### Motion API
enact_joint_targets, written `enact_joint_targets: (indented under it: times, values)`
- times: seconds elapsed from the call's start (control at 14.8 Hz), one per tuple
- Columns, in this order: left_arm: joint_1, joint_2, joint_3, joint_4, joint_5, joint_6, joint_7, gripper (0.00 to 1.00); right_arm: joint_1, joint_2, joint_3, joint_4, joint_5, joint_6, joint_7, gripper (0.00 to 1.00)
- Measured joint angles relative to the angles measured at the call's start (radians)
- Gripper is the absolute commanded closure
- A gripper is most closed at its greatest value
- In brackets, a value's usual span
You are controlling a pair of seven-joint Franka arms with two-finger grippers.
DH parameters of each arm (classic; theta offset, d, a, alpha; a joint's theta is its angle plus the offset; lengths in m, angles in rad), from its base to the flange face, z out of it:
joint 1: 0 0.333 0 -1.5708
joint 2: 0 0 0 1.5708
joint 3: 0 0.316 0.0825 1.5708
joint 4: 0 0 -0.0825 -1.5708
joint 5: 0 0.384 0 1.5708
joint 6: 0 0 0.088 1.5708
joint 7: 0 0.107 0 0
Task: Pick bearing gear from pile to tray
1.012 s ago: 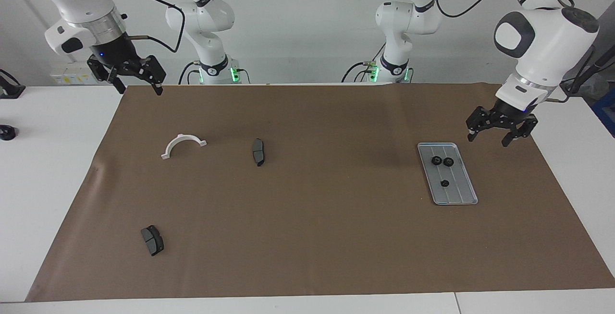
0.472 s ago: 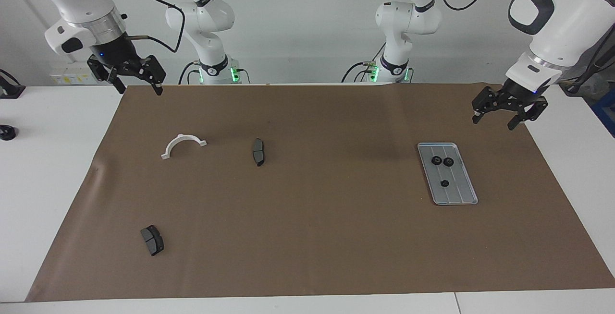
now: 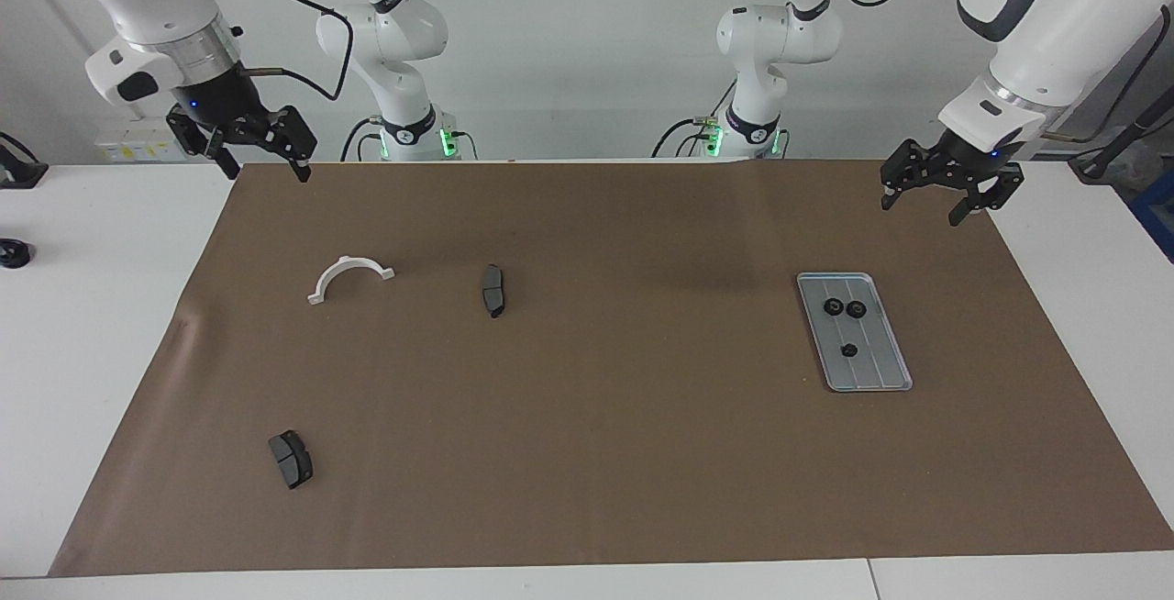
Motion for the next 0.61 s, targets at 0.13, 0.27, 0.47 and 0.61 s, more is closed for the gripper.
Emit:
enact_joint_targets:
  times: [0.13,0.27,0.47,0.61]
  values:
    - [0.068,-0.007,-0.068,0.000,0.004,-0.012,-0.001,0.00,0.000,0.000,0.000,0.000,0.000,0.000,0.000,0.00]
    - [0.082,-0.008,-0.078,0.000,0.021,-0.014,-0.001,0.00,0.000,0.000,0.000,0.000,0.000,0.000,0.000,0.00]
    - [0.082,-0.007,-0.084,0.000,0.034,-0.016,-0.007,0.00,0.000,0.000,0.000,0.000,0.000,0.000,0.000,0.00]
    - [0.082,-0.008,-0.085,-0.001,0.035,-0.022,-0.026,0.00,0.000,0.000,0.000,0.000,0.000,0.000,0.000,0.00]
